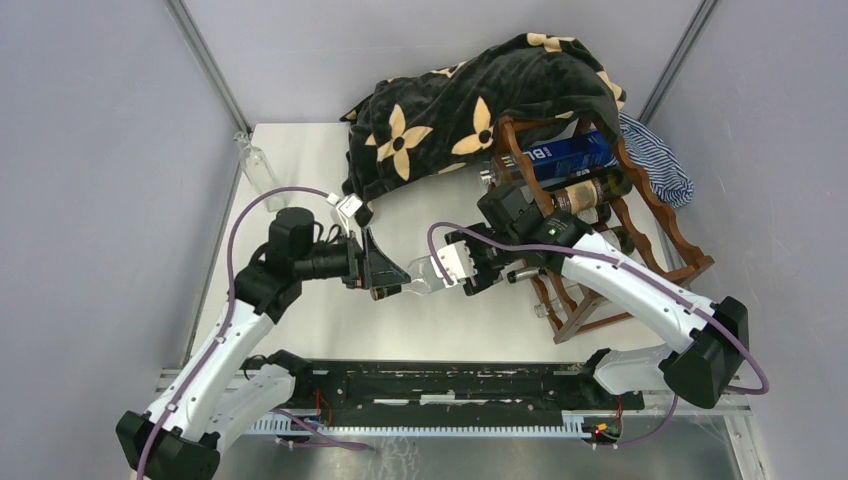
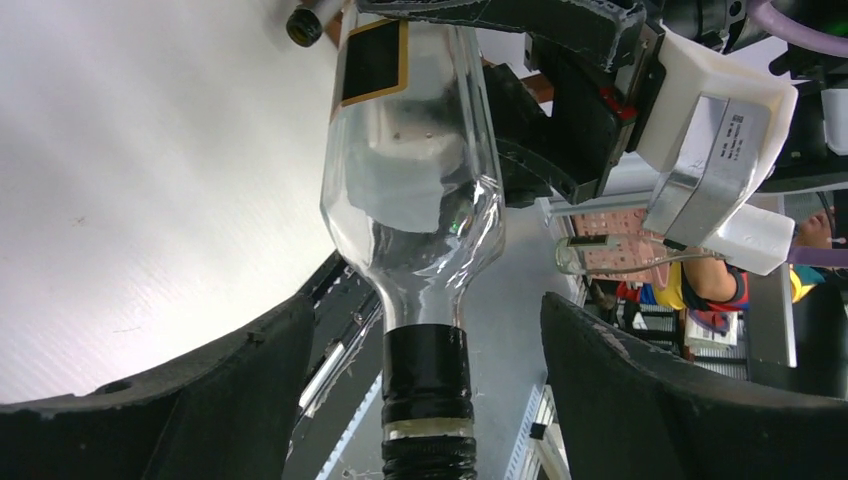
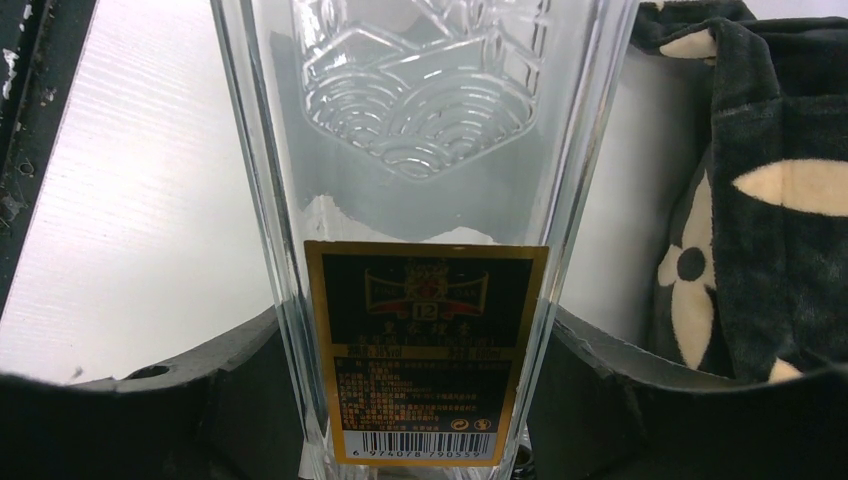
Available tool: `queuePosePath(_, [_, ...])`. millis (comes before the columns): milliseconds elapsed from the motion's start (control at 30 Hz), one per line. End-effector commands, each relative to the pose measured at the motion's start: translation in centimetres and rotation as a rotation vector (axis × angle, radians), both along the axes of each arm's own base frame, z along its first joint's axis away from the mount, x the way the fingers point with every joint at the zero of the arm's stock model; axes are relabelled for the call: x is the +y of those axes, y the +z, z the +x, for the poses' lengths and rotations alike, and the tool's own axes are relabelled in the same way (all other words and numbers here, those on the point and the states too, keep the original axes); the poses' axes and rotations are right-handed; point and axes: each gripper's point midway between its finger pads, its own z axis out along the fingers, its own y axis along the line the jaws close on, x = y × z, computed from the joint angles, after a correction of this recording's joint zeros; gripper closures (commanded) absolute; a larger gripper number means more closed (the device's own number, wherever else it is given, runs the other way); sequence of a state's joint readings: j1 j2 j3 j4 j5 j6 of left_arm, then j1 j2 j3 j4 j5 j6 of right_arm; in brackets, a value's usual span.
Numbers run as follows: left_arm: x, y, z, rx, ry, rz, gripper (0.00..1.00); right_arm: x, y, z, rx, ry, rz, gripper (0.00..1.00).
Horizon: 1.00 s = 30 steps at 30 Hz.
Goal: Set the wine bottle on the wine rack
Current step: Pick up the wine bottle from the center of the board.
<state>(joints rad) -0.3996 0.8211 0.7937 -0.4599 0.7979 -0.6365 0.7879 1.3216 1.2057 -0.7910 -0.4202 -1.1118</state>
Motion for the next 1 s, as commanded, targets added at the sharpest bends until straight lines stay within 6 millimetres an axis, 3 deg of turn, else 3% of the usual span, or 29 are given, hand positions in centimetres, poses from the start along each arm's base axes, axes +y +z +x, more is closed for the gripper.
queuePosePath(0, [-1.1,1.2,-0.5,0.017,-0.065,-0.07,0.15,1.7,5.3,1.5,-0.16,0.021,0.126,1.0])
queuePosePath(500, [-2.0,-1.9,-2.3,0.107,-0.231,-0.024,0.47,1.6,4.4,1.3,-0.211,0.044,0.061,1.0])
queuePosePath(767, [-2.0,-2.5,-2.8,0.121,-0.272,-0.025,0.49,1.7,4.1,1.0,-0.211,0.057,0.052,1.0])
queuePosePath(900, [-2.2,-2.5,-3.2,0.127,-0.296,-0.03,0.43,1.8,4.0,0.9,-0.21,0.061,0.051,1.0])
queuePosePath(967, [-2.3,-2.5,-3.4,0.132,-0.312,-0.033,0.46,1.7,4.0,0.9,-0.209,0.06,0.049,1.0])
